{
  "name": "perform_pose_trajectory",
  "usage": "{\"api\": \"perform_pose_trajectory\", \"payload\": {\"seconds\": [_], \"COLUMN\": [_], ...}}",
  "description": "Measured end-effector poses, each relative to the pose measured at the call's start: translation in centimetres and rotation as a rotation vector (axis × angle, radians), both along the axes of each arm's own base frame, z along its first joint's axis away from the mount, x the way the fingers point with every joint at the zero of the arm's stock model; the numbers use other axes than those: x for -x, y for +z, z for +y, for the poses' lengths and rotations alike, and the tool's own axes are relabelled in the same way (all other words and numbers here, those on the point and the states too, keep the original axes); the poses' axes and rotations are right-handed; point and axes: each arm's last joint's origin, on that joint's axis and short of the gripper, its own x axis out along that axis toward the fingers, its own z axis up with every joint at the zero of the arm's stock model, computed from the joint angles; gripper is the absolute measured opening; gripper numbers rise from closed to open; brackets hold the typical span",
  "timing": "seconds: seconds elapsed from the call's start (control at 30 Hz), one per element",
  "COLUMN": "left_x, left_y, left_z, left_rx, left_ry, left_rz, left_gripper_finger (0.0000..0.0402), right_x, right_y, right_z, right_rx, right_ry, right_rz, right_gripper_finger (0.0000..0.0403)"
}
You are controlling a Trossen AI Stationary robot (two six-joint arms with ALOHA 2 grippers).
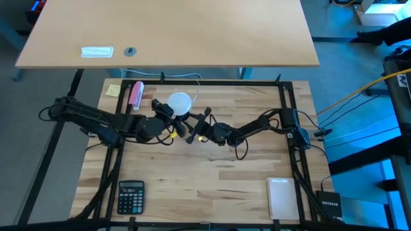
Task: Screw lightbulb
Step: Insert the lightbulb into the desk lamp
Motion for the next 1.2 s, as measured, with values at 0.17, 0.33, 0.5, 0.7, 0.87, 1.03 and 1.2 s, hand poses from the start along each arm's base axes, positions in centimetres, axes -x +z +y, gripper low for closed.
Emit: {"api": "perform_pose_trajectory", "payload": {"seconds": [0.17, 0.33, 0.5, 0.7, 0.87, 1.03, 1.2], "left_x": [0.11, 0.25, 0.35, 0.35, 0.33, 0.34, 0.47], "left_y": [0.05, -0.30, -0.51, -0.48, -0.59, -0.65, -0.94], "left_z": [-0.58, -0.49, -0.44, -0.43, -0.36, -0.35, -0.31], "left_rx": [-0.004, 0.011, 0.013, 0.000, 0.000, -0.001, 0.006], "left_ry": [-0.009, -0.004, -0.001, -0.006, -0.012, -0.012, -0.005], "left_rz": [-0.005, 0.015, 0.034, 0.047, 0.059, 0.064, 0.082], "left_gripper_finger": [0.0133, 0.0133, 0.0133, 0.0133, 0.0133, 0.0133, 0.0133], "right_x": [-0.02, -0.02, -0.05, -0.11, -0.16, -0.20, -0.21], "right_y": [-0.02, 0.09, 0.06, 0.10, -0.18, -0.28, -0.35], "right_z": [0.02, -0.02, 0.06, 0.06, 0.13, 0.22, 0.02], "right_rx": [-0.026, -0.031, -0.046, -0.066, -0.068, -0.064, -0.057], "right_ry": [0.010, 0.021, 0.044, 0.099, 0.106, 0.114, 0.107], "right_rz": [-0.011, -0.021, -0.017, -0.030, 0.006, 0.025, 0.039], "right_gripper_finger": [0.0120, 0.0065, 0.0064, 0.0064, 0.0094, 0.0174, 0.0230]}}
